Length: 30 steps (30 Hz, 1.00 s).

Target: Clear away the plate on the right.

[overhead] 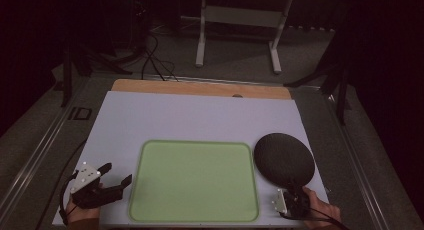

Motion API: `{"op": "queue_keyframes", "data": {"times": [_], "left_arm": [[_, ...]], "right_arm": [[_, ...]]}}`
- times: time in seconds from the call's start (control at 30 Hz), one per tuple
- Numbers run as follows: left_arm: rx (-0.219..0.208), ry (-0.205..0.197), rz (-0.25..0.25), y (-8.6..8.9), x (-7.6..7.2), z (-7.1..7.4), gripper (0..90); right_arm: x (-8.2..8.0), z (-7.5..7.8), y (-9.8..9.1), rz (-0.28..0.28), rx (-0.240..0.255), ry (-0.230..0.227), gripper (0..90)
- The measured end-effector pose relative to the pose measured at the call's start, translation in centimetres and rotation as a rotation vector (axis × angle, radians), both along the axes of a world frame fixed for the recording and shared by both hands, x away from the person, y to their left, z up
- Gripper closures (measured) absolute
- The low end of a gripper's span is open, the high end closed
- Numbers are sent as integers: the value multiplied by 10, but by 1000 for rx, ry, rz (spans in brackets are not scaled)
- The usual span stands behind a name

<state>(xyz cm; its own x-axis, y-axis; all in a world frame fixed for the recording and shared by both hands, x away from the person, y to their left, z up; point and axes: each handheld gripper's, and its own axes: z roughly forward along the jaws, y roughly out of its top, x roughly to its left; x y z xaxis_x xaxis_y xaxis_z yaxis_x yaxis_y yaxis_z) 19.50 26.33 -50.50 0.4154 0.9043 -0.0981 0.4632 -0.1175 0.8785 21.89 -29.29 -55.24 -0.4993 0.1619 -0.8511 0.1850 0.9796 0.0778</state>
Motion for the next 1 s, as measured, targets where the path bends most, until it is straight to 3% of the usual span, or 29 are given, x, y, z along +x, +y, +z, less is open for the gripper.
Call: {"op": "queue_keyframes", "data": {"times": [0.1, 0.23, 0.33, 0.53, 0.63, 0.8, 1.0], "left_arm": [[-2, 1, -2, 0, 0, 0, 170], [-5, 0, -1, 0, 0, 0, 170], [-5, -1, -1, 0, 0, 0, 170], [-8, -1, 0, 1, 0, 0, 170], [-10, 0, 1, 1, 0, 0, 170], [-16, -1, 3, 2, 0, 0, 171], [-29, -3, 7, 4, 0, 0, 171]], "right_arm": [[3, -3, 2, 12, -50, -19, 700], [8, -2, 0, -5, -21, -36, 658], [10, -4, -1, 5, -28, -18, 768], [9, -7, 2, 48, -121, -44, 819], [9, -1, 4, 43, -123, -62, 847], [11, 9, 10, 60, -143, -43, 859], [13, 16, 12, 54, -128, -26, 858]]}}
